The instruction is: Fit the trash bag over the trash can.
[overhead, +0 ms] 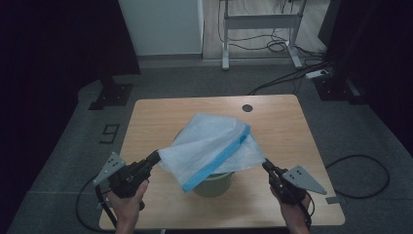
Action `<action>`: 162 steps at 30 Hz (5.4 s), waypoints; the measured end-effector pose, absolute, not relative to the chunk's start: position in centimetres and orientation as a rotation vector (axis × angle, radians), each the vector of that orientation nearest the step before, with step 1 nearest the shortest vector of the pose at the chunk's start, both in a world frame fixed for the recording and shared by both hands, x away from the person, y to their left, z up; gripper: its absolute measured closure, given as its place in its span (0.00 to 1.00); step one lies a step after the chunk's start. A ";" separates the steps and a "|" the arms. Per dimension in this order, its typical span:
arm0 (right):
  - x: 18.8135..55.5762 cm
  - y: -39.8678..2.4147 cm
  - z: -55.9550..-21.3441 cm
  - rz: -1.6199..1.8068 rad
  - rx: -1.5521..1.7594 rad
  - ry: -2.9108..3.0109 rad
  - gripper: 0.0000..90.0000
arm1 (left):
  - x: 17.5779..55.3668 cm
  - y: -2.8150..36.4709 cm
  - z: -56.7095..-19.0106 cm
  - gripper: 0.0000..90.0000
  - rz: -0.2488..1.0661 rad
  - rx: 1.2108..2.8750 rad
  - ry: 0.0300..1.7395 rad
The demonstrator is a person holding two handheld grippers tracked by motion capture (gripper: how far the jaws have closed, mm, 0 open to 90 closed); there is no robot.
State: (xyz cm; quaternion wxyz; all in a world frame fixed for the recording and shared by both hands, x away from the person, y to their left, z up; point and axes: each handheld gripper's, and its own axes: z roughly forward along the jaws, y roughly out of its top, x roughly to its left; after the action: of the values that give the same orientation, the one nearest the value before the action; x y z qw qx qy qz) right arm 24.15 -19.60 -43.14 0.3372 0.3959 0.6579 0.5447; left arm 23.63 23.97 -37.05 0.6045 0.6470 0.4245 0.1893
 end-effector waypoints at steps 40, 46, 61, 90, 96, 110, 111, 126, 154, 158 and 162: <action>24.6 -20.1 -42.2 1.392 0.988 1.711 0.99 | 22.1 22.9 -34.6 0.40 0.436 1.581 0.845; 24.6 -20.2 -42.3 1.391 0.991 1.711 0.98 | 24.2 19.2 -33.8 0.37 0.400 1.651 0.809; 24.1 -20.6 -42.8 1.405 1.005 1.707 0.98 | 27.3 12.1 -35.6 0.42 0.422 1.879 0.825; 22.2 -21.7 -42.4 1.484 1.003 1.701 0.45 | 25.7 16.1 -33.6 1.00 0.324 1.648 0.725; 20.1 -21.0 -42.1 1.565 0.940 1.735 0.40 | 25.7 16.4 -33.2 1.00 0.296 1.623 0.720; 24.0 -15.9 -38.9 1.629 0.865 1.822 0.42 | 25.2 17.2 -33.3 1.00 0.302 1.594 0.718; 24.3 -15.7 -38.8 1.636 0.865 1.828 0.42 | 25.1 17.3 -33.3 1.00 0.301 1.591 0.716; 25.8 -13.9 -38.5 1.686 0.889 1.845 0.43 | 25.0 17.4 -33.7 1.00 0.286 1.581 0.716; 27.1 -17.9 -39.0 1.718 0.876 1.861 0.99 | 29.4 18.5 -34.0 1.00 0.325 1.490 0.824; 28.3 -18.8 -38.8 1.706 0.868 1.872 0.99 | 30.7 18.9 -34.1 1.00 0.328 1.482 0.844; 29.6 -19.4 -38.1 1.683 0.878 1.863 0.99 | 31.7 19.6 -33.9 1.00 0.337 1.476 0.861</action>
State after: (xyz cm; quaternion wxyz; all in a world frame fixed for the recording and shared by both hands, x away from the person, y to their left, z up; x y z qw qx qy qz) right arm 29.64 -19.43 -38.12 0.2385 0.3206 0.6802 0.6145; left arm 31.66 19.64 -33.94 0.6442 0.6481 0.3782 0.1479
